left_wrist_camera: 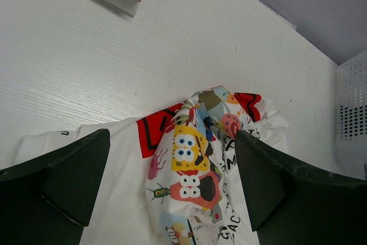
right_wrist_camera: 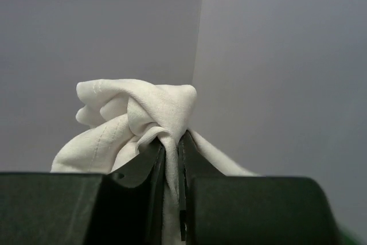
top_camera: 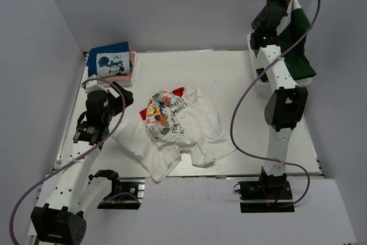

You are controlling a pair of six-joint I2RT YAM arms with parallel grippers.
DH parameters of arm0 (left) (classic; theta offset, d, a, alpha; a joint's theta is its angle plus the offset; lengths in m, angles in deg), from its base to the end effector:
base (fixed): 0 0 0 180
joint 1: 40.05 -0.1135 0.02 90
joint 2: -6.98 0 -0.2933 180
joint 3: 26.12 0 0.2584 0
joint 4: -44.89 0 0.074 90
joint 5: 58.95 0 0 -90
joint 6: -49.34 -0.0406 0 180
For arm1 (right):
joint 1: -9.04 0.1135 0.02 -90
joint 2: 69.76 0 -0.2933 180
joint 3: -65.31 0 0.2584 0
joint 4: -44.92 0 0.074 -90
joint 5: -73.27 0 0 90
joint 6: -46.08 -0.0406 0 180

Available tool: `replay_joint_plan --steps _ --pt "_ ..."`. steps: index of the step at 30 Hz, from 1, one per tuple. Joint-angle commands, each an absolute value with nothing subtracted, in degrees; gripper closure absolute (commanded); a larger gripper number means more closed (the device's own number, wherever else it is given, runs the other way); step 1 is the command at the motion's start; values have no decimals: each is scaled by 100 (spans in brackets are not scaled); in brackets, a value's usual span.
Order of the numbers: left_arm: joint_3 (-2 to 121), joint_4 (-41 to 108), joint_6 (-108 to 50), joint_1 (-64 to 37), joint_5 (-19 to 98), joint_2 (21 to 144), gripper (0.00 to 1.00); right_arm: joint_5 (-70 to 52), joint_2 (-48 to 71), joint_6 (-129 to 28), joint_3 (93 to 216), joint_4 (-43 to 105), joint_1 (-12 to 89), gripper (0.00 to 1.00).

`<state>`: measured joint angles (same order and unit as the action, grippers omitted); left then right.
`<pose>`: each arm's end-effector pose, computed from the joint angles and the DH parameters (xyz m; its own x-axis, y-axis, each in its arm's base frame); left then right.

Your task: Fold and stack the t-shirts

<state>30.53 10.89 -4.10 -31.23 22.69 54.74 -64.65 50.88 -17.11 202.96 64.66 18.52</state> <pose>0.1803 -0.0220 0.3221 -0.3497 -0.5421 -0.7641 -0.2324 0.8403 -0.4898 0.4958 0.0522 0.5020 0.3119 -0.2544 -0.9154 0.6912 0.7218 0.0350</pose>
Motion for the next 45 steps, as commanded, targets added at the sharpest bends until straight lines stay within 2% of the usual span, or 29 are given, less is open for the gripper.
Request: replay_joint_plan --steps 1,5,8,9,10,11,13,14,15,18,19,21,22,25,26,31,38,42,45 --pt "3196 1151 -488 -3108 2183 5365 0 -6558 4872 -1799 20171 7209 1555 100" --pt "3125 1292 -488 -3108 2437 5487 0 -6586 4995 -1500 19293 7492 1256 100" --pt "3248 1161 -550 -3108 2437 5628 0 -7173 5092 -1737 18713 7413 1141 100" --pt "3318 1108 -550 -3108 2437 5680 0 -7349 5135 -1842 18328 7308 1124 97" --pt "3319 1108 -550 -3108 2437 5681 0 -7377 5136 -1982 18211 7185 1098 64" --pt "3319 1108 -550 -3108 2437 5681 0 -7394 5170 -2070 18044 6636 1124 43" --pt "3319 1108 -550 -3108 2437 5681 0 -7771 5171 -2623 17858 6385 1133 15" --pt "3319 1168 -550 -3108 2437 5681 0 -7912 5101 -2834 17806 5671 1141 10" --pt "3388 1091 -550 -3108 2437 5681 0 -7896 5048 -3419 17884 5289 1107 10" --pt "3442 985 -497 -3108 2437 5734 0 -6537 4366 -5273 18121 2796 1019 10" --pt "3494 932 -497 -3108 2437 5734 0 -5228 4197 -5462 18061 2668 984 10" --pt "3494 932 -497 -3108 2595 5786 0 -4541 3454 -5385 17666 2770 1036 10" --pt "3442 1028 -497 -3108 2778 5734 0 -3659 3248 -5298 17291 2859 1132 10" --pt "3266 1203 -497 -3108 3095 5550 0 -2668 2378 -5455 16559 3079 1255 10" --pt "3214 1274 -549 -3108 3097 5488 0 -2126 2028 -5525 15966 3349 1369 10" --pt "2932 1696 -550 -3108 3517 5224 0 -1989 1077 -5350 14723 3572 2344 10" --pt "2932 1170 -375 -3108 3571 5425 0 -2076 899 -5156 13737 3597 4373 10" --pt "2870 1028 -313 -3108 3449 5488 0 -2453 1390 -5069 13788 3669 5060 10" --pt "2669 1142 -251 -3108 3395 5488 0 -2761 2014 -4981 14306 3414 5376 10"
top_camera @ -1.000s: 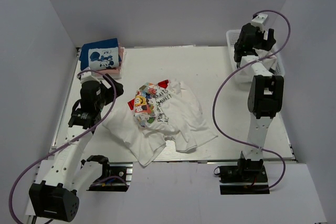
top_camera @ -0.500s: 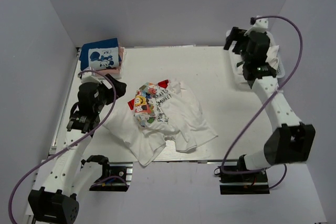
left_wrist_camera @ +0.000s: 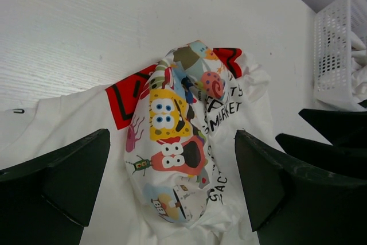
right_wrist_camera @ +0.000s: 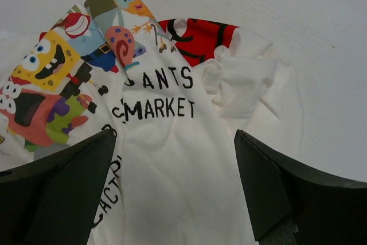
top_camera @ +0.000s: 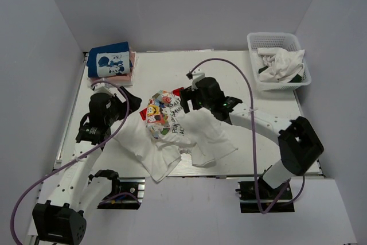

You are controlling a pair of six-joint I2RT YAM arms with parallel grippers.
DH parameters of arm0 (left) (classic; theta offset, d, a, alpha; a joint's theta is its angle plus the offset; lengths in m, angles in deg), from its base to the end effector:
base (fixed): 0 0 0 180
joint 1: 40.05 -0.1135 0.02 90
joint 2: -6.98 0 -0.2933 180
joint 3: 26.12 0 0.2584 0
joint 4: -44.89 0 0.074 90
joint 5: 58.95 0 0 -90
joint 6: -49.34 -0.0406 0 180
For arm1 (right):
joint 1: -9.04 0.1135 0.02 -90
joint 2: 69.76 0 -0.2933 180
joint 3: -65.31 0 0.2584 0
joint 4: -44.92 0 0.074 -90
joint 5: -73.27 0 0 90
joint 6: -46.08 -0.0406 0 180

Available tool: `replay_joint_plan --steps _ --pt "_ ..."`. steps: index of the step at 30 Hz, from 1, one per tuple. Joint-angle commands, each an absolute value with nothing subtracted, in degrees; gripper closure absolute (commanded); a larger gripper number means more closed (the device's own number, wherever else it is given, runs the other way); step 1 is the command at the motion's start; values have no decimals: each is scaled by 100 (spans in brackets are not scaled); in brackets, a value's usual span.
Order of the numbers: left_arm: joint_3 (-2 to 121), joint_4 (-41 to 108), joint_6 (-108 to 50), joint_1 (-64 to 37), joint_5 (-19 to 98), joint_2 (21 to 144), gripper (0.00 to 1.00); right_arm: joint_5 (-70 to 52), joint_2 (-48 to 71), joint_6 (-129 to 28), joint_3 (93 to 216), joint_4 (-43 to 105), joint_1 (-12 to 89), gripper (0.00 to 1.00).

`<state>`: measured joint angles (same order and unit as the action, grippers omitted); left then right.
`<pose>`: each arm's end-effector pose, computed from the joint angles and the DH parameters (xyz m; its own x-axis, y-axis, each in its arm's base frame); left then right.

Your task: Fold and stack the t-shirts

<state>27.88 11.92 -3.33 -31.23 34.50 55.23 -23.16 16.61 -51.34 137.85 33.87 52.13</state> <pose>0.1811 -0.0306 0.3058 -0.4843 -0.5374 -0.6904 -0.1103 0.8203 -0.5611 0.2631 0.2399 0.2963 -0.3828 -0.1823 -0.9057 -0.5599 0.8256 0.0704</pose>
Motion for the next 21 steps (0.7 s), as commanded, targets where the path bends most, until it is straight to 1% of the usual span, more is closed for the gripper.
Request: replay_joint_plan --steps 1,2,4,7,11,15,16,18,19,21 --pt "2668 1143 -251 -3108 3395 5488 0 -2789 2129 -4998 14368 3396 5447 10" --pt "2668 1143 -251 -3108 3395 5540 0 -2754 2408 -4998 14412 3404 5509 10" --pt "2668 1143 -251 -3108 3395 5540 0 -2517 2533 -4945 14483 3483 5764 10" --pt "2720 924 -181 -3108 3176 5540 0 -2027 2517 -4718 14352 3790 6211 10" --pt "2659 669 99 -3108 2747 5365 0 -1735 2490 -4454 14132 4019 6764 10" --pt "2493 607 224 -3108 2622 5066 0 -1190 2587 -4427 14008 4319 7074 10" --pt "2432 607 224 -3108 2622 4979 0 -1207 2700 -4435 14087 4310 7135 10" --pt "2431 546 285 -3108 2622 4908 0 -1636 3008 -4418 14367 4074 7188 10" --pt "2431 545 285 -3108 2622 4908 0 -1855 3374 -4235 14578 3864 7223 10" --pt "2431 423 285 -3108 2561 4846 0 -2337 3570 -4225 14807 3678 7241 10"
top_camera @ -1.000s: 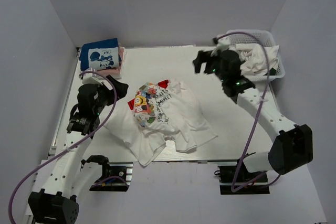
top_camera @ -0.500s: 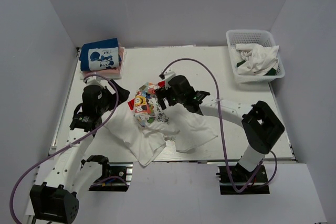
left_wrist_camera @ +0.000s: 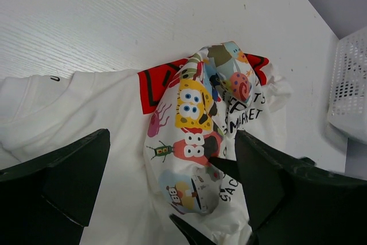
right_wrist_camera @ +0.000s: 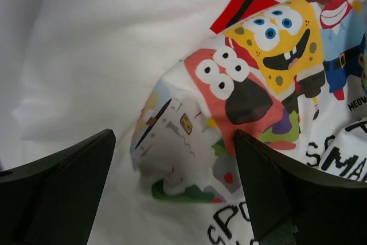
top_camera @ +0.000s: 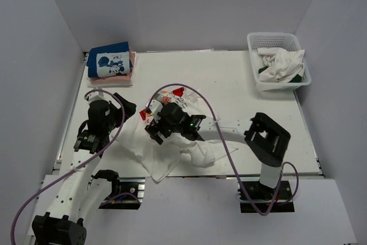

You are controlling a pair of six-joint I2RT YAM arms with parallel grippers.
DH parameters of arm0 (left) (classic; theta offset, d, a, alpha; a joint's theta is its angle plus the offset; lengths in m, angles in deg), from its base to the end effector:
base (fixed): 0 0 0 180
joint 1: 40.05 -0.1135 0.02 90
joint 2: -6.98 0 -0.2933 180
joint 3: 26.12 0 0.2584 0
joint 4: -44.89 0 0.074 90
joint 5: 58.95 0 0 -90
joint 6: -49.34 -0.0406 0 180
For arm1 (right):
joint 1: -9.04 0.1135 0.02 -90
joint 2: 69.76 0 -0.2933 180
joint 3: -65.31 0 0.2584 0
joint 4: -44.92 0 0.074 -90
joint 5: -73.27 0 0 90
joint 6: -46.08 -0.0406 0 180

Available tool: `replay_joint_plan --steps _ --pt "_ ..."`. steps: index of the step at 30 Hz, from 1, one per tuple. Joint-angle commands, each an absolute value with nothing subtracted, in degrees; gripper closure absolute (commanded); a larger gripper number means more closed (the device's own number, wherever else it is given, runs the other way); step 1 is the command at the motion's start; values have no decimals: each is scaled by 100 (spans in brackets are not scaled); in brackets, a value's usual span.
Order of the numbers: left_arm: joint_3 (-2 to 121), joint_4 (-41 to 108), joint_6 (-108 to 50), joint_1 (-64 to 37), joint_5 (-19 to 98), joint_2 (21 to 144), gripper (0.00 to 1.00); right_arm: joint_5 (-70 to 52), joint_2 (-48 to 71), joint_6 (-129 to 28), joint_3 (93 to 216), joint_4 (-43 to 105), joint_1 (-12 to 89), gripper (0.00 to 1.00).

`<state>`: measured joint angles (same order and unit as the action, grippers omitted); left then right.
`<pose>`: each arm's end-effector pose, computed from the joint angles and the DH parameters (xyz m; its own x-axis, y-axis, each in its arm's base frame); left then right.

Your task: Fold and stack the t-shirts

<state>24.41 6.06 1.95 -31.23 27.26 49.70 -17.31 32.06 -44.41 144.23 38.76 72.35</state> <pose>0.1572 -0.0217 0.2886 -0.4405 -0.6153 -0.6538 -0.2734 0.7856 -0.5551 0.1882 0.3735 0.2444 -0.2258 -0.4300 -0.8741 -0.8875 0.4607 0.0026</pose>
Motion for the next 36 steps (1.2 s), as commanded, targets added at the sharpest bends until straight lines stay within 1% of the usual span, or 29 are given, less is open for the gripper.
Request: replay_joint_plan --steps 1,2,3,4,5,7,8,9,12,14,15,16,18,19,21,22,23,24,25,26,27,28,30,31,34,36 --pt "2431 422 337 -3108 2561 4846 0 -2384 3780 -4207 14886 3634 7258 10" --pt "2431 422 338 -3108 2561 4846 0 -2559 3843 -4207 14939 3633 7276 15" --pt "2492 422 338 -3108 2508 4846 0 -2804 3861 -4224 14931 3633 7311 24" --pt "2492 422 338 -3108 2508 4846 0 -3250 3853 -4285 14923 3659 7320 39" --pt "2545 422 338 -3108 2508 4846 0 -3507 3783 -4347 14922 3738 7311 99" --pt "2545 422 338 -3108 2508 4899 0 -4524 3458 -4559 14887 3895 7215 100" --pt "2615 422 338 -3108 2508 4951 0 -4729 3187 -4437 14870 3949 7119 100" --pt "2676 422 338 -3108 2508 4951 0 -5192 2880 -4244 14905 4080 7005 100" --pt "2729 361 338 -3108 2455 5074 0 -5626 2175 -3822 15063 4423 6697 100" --pt "2730 361 338 -3108 2455 5127 0 -5742 1790 -3496 15185 4799 6267 100" --pt "2730 361 338 -3108 2455 5127 0 -5899 1735 -3417 15369 4846 6135 100" --pt "2730 361 338 -3108 2455 5179 0 -6022 1700 -3216 15492 4863 5707 100" --pt "2678 421 285 -3108 2516 5293 0 -6023 1664 -3109 15897 4785 5249 100" --pt "2677 422 285 -3108 2517 5294 0 -6041 1690 -2978 16290 4845 5107 100" --pt "2677 422 232 -3108 2587 5382 0 -6041 1838 -2784 16556 4951 4502 100" --pt "2677 422 232 -3108 2587 5530 0 -6058 1901 -2748 17036 4951 4368 100" --pt "2677 422 232 -3108 2587 5584 0 -6076 1971 -2635 17206 4969 3923 100" --pt "2677 422 232 -3108 2587 5637 0 -6076 2033 -2625 17382 4969 3797 100" --pt "2677 422 232 -3108 2587 5637 0 -6050 2268 -2616 17984 4917 3639 100" --pt "2677 422 232 -3108 2526 5776 0 -6024 2349 -2625 18164 4908 3220 100" --pt "2729 422 180 -3108 2525 5778 0 -5945 2524 -2634 18366 4864 3076 100" --pt "2730 422 180 -3108 2525 5865 0 -5927 2743 -2660 19003 4794 2962 100" --pt "2782 422 180 -3108 2525 5953 0 -5717 3113 -2765 19490 4532 2488 100" --pt "2782 422 127 -3108 2525 6032 0 -5672 3358 -2809 20328 4408 2269 100" --pt "2782 370 127 -3108 2464 6164 0 -5514 4043 -2704 20940 4459 1845 100" --pt "2782 369 127 -3108 2464 6217 0 -5199 4186 -2748 20926 4459 1557 100"
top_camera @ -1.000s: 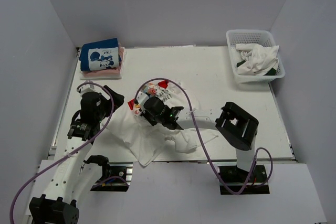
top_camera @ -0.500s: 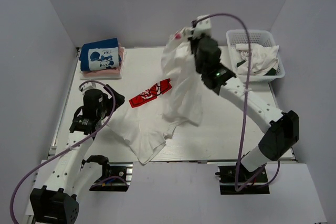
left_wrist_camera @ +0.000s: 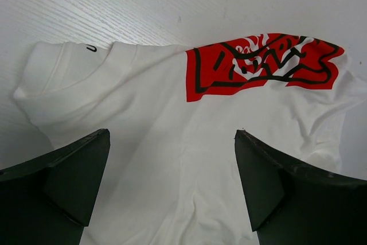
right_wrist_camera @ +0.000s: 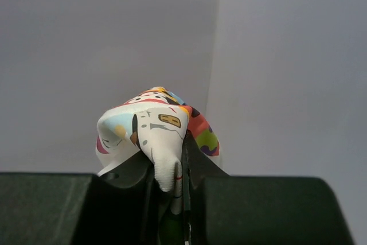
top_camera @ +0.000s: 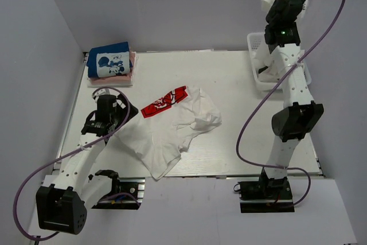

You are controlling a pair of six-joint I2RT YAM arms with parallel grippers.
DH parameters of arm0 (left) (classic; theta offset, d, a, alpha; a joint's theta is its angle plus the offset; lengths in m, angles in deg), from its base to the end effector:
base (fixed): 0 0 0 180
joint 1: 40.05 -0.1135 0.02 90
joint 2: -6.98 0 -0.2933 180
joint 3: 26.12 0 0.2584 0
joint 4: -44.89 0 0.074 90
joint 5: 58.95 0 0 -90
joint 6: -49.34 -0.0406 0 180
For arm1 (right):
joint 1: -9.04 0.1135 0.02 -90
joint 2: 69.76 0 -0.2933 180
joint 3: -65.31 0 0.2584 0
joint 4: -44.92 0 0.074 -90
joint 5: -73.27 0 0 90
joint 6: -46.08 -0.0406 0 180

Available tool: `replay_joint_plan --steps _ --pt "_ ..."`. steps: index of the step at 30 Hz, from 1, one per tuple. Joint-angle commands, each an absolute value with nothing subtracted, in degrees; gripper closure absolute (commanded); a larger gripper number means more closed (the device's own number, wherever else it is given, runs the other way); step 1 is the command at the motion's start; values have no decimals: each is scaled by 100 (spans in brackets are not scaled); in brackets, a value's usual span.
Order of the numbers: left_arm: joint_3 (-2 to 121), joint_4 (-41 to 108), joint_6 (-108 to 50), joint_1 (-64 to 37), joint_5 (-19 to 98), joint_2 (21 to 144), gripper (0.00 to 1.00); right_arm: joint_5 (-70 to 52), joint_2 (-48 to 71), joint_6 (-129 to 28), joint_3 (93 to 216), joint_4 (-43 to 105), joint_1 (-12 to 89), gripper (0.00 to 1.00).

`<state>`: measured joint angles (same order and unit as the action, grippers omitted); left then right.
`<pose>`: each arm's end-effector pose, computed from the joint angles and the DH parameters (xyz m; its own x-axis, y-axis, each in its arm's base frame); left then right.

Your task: Fold and stack the t-shirts

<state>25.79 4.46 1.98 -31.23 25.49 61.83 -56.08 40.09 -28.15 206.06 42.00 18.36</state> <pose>0.1907 -0.0256 0.2615 -0.5554 -0.5961 -0.5798 -0.3986 0.8028 -0.4435 0.4328 0.0449 0.5715 0.3294 -0.1589 -0.9307 0.5371 0.8423 0.0463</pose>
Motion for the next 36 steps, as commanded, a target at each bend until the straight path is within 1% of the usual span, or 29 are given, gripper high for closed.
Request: replay_joint_plan --steps 1,3,5,6,7,8,9,11,12,13,14,15,16,17,18,19,20,21,22,23,24,29,30,32,33,36 --pt "2782 369 127 -3108 2464 6217 0 -5171 4273 -2800 20725 4451 1467 100" --pt "2713 430 127 -3108 2534 6279 0 -5092 4318 -2879 20409 4380 1283 100" --pt "2660 431 127 -3108 2648 6331 0 -4987 4257 -3248 19576 4354 1055 100" --pt "2659 483 127 -3108 2648 6392 0 -4864 4222 -3466 19354 4310 993 100" --pt "2659 484 127 -3108 2718 6393 0 -4358 4213 -3643 18926 4223 1001 100" --pt "2659 484 127 -3108 2797 6454 0 -4214 4195 -3775 18695 4118 783 100" --pt "2659 484 127 -3108 2798 6454 0 -4178 4169 -3872 18023 4099 772 100" --pt "2659 344 275 -3108 2868 6586 0 -4317 4134 -4353 17553 4125 728 100" --pt "2659 212 389 -3108 2868 6647 0 -4544 4055 -4565 16950 4108 720 100" --pt "2746 -67 469 -3108 2920 6709 0 -4964 4037 -4698 16822 4082 711 100" --pt "2747 -175 522 -3108 2973 6762 0 -5116 4020 -4978 16760 4047 728 100" --pt "2817 -245 522 -3108 2974 6840 0 -5249 3976 -4972 16803 3611 737 63" --pt "2870 -316 522 -3108 2974 6841 0 -5241 3889 -4824 16847 3511 789 43" --pt "2870 -403 522 -3048 3035 6841 0 -5067 3775 -4683 16899 3353 877 18" --pt "2870 -456 522 -3047 3035 6841 0 -5004 3521 -4612 16848 3308 895 10" --pt "2870 -570 583 -3047 3035 6841 0 -4934 3170 -4629 16812 3177 1122 10" --pt "2870 -623 584 -3047 3035 6841 0 -4498 2976 -4698 16664 3159 1246 10" --pt "2818 -624 636 -3047 3035 6772 0 -4311 2782 -4734 16384 2984 1386 10" --pt "2731 -693 637 -3047 3035 6701 0 -4144 2189 -4760 16199 2991 1483 10" --pt "2599 -694 637 -3047 3096 6701 0 -3690 2017 -4752 15814 3035 1780 10" --pt "2537 -746 637 -3047 3097 6640 0 -3616 1598 -4787 15436 3079 1913 10" --pt "2194 -861 760 -3047 3088 6691 0 -3265 1155 -5770 14056 3079 2748 10" --pt "2194 -861 760 -3047 3149 6761 0 -2924 1128 -5858 13939 3306 2985 10" --pt "2132 -861 760 -3047 3149 6762 0 -2772 1171 -5974 13736 3247 3390 10" --pt "2132 -931 760 -3047 3080 6814 0 -2606 1215 -6008 13727 3177 3774 10" --pt "2018 -1133 812 -3047 2965 6815 0 -2709 1444 -6105 13596 2869 4215 10"
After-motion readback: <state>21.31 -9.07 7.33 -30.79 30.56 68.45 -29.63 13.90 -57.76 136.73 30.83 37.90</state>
